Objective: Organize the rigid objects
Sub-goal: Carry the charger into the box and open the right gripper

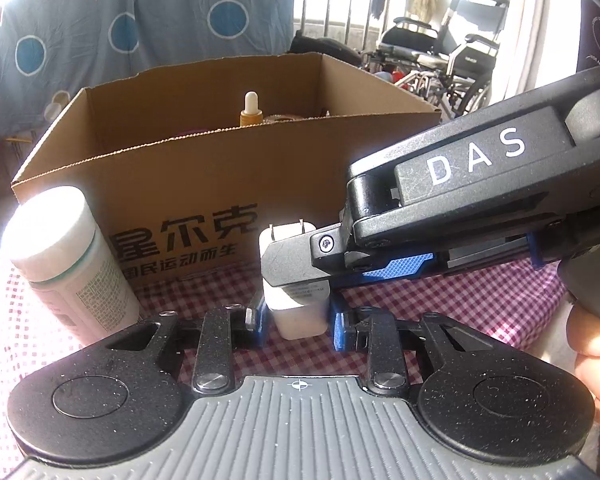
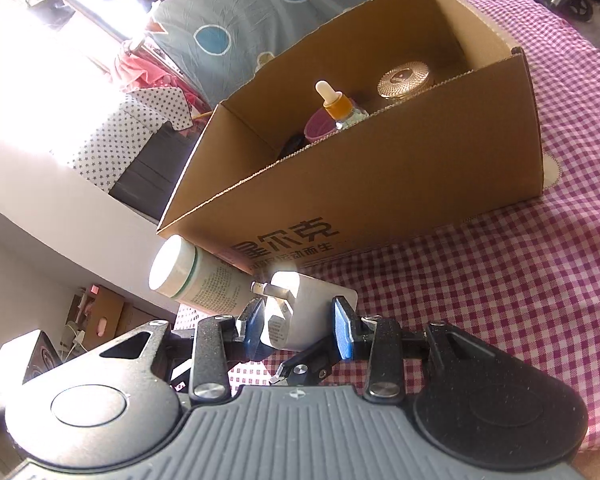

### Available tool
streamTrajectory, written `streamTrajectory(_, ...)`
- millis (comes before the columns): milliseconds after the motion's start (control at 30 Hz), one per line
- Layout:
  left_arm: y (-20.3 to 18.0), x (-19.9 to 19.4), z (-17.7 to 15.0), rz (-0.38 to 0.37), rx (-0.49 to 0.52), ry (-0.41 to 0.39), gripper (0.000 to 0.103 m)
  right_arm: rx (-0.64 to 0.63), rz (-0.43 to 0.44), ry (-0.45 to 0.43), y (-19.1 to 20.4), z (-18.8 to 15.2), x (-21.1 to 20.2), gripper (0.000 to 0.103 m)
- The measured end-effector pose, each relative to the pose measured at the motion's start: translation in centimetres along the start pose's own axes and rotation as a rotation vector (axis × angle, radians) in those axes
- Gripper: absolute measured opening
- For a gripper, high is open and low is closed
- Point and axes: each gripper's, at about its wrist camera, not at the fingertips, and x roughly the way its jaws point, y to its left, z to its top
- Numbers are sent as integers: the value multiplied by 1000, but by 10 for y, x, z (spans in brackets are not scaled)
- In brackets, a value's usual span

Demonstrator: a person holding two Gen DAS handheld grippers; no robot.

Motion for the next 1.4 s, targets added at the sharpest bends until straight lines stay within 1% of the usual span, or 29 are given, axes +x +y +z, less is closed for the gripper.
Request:
streamTrajectory(133,-5,-27,22,16,33,-101,28,-84,15,-88,25,11,-30,40)
streamTrajectory(200,-8,-34,41,15,47,-149,28,-135,18,-140,38,25,-45,40)
streamTrajectory(300,-9,-33,67,-2,48,-184,28,-178,11,-187,46,48,-56,40)
streamTrajectory(367,-11,-24,84,-13,51,-193,28,-196,3,-205,46,63,-59,40)
streamTrajectory(467,-11,-2,102,-29,49,-163,28,-186,-17,-198,35,86,-55,40)
streamTrajectory(633,-2,35,111,-68,23,-62,28,-132,-44,-137,6,112,-24,40)
streamTrajectory(700,5,51,112,-89,-7,-8,28,-117,-54,-109,-5,117,-13,40)
streamTrajectory(933,12,77,107,-114,-37,96,28,-80,-67,-46,-28,119,13,40)
streamTrajectory(1200,25,84,110,-163,-109,153,32,-132,-85,-38,-25,118,21,39)
streamTrajectory(1267,27,85,110,-167,-121,164,34,-134,-89,-43,-23,119,20,39)
streamTrajectory(1400,26,83,110,-161,-125,162,35,-126,-87,-57,-24,118,16,40)
